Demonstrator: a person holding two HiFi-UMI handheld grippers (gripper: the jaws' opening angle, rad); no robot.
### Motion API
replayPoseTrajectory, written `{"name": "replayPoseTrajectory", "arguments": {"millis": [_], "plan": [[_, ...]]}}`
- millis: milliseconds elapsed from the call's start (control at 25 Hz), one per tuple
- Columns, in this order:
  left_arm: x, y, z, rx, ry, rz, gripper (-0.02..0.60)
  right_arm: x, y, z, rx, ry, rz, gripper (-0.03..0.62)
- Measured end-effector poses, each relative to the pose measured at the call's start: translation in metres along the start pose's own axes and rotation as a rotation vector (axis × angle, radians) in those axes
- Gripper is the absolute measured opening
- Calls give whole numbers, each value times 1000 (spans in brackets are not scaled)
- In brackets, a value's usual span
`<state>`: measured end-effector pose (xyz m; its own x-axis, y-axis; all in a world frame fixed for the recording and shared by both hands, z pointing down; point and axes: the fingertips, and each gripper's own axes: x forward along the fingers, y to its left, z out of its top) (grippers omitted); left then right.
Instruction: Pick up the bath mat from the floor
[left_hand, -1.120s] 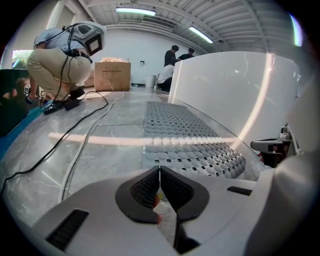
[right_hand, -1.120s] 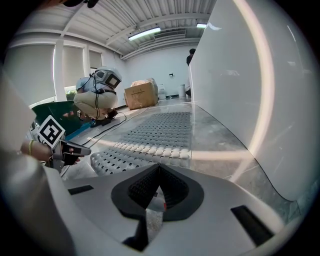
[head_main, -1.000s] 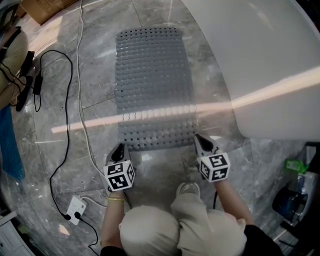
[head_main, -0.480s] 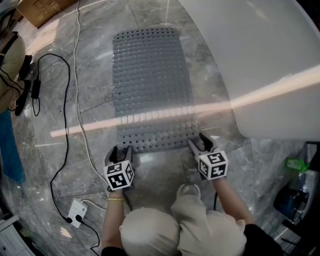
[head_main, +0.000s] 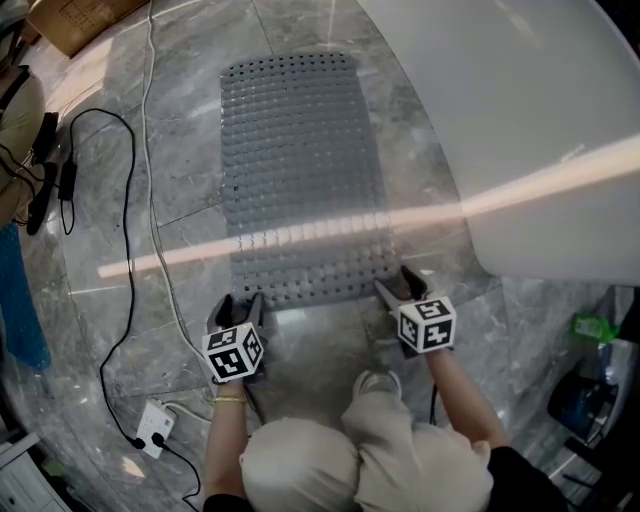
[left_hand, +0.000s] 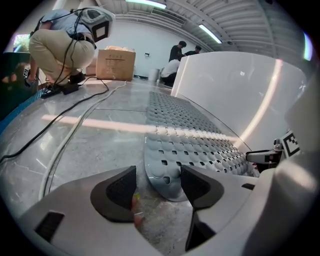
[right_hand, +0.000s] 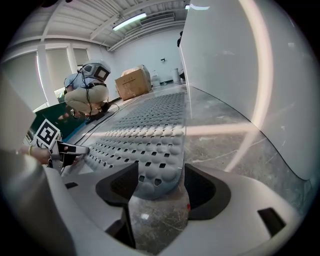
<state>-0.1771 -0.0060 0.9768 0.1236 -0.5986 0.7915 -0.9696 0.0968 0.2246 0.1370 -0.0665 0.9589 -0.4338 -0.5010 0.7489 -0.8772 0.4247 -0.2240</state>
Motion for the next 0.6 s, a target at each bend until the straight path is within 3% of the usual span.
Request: {"name": "replayPoseTrajectory", "arguments": {"millis": [600], "plan": [[2,-9,3,5,5,-32,252,5,-2,0,107,1,64,281]]}}
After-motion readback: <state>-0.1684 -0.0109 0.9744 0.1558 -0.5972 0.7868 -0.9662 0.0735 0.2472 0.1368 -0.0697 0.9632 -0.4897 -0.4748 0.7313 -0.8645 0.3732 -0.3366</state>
